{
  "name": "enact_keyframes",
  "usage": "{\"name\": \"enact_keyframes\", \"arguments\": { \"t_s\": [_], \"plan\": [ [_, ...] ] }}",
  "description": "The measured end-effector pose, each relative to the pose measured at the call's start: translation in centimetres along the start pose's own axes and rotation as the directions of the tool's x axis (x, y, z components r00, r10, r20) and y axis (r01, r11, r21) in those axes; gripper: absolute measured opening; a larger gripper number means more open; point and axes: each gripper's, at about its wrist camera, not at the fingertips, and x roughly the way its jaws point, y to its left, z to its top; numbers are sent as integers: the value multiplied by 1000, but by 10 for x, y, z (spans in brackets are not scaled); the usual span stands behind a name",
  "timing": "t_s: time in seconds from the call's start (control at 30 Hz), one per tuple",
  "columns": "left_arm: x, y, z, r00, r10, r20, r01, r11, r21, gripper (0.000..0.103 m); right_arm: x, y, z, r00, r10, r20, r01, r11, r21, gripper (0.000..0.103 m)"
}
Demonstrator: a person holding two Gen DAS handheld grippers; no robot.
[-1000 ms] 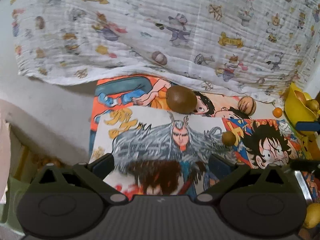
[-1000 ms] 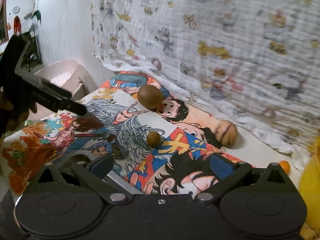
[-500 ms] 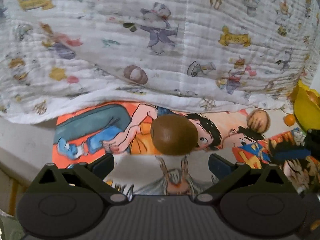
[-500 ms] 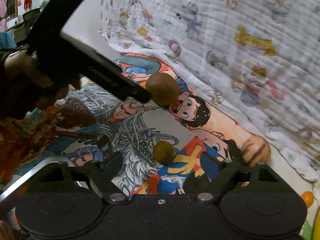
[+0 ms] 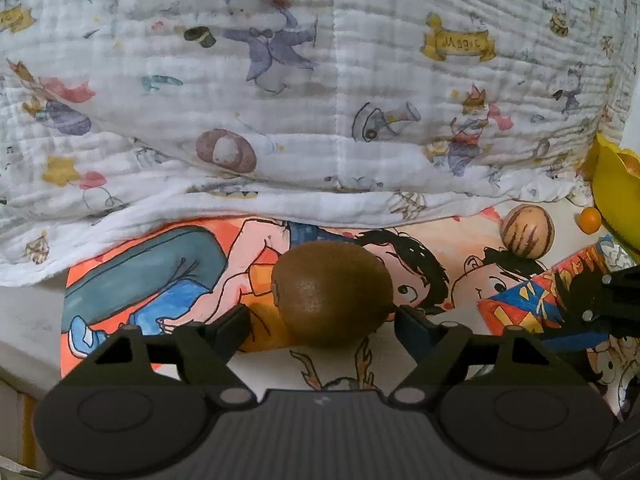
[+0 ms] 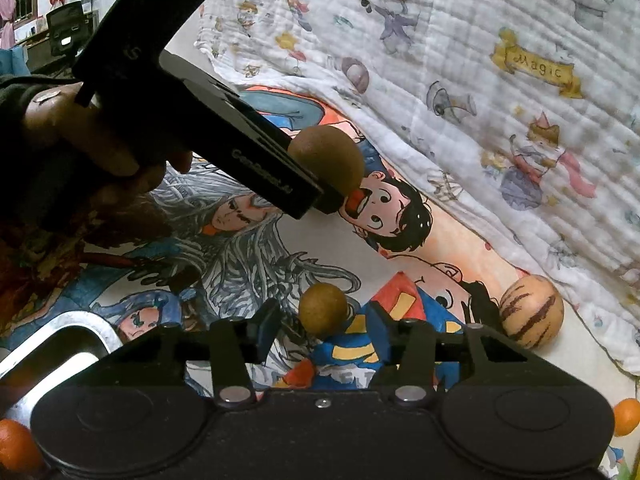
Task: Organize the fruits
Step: 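Grasp the large stickered brown kiwi with the left tool while the right tool grasps a small kiwi, then lower the large kiwi into the tray with the left tool while the right tool releases the small kiwi there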
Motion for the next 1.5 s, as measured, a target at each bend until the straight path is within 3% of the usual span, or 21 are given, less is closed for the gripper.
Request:
{"name": "enact_keyframes", "arguments": {
  "t_s": [0.1, 0.17, 0.23, 0.3, 0.57, 0.87, 1.03, 1.3, 1.5],
  "plan": [
    [1, 0, 0, 1000, -6, 13, 6, 1000, 14, 76, 2, -1, 1, 1000, 10, 3, -10, 1000, 8, 44],
    [0, 0, 1, 999, -28, 17, 27, 999, 18, 66, 3, -1, 2, 1000, 23, 3, -23, 1000, 19, 38],
    [0, -1, 0, 999, -37, 21, 36, 999, 19, 65, 2, 0, 2, 1000, 26, 4, -26, 1000, 17, 36],
    [0, -3, -1, 999, -30, 25, 29, 999, 28, 64, 2, 1, 2, 1000, 22, 5, -22, 1000, 12, 28],
    [-13, -2, -7, 998, -67, 14, 68, 997, -40, 64, -10, -1, -2, 999, 46, 25, -47, 998, 39, 28],
    [-55, -12, -25, 991, -130, 46, 133, 988, -75, 61, -47, 5, -11, 996, 56, 72, -59, 997, 42, 28],
    [-68, -29, -32, 992, -114, 55, 115, 993, -10, 52, -60, 12, -21, 996, 51, 72, -54, 998, 35, 28],
    [-61, -37, -22, 994, -99, 37, 97, 994, 39, 53, -65, 11, -26, 997, 44, 65, -48, 998, 48, 28],
    [-47, -44, -19, 998, -60, 10, 59, 994, 90, 64, -53, 6, -27, 998, 43, 45, -46, 997, 61, 28]
  ]
}}
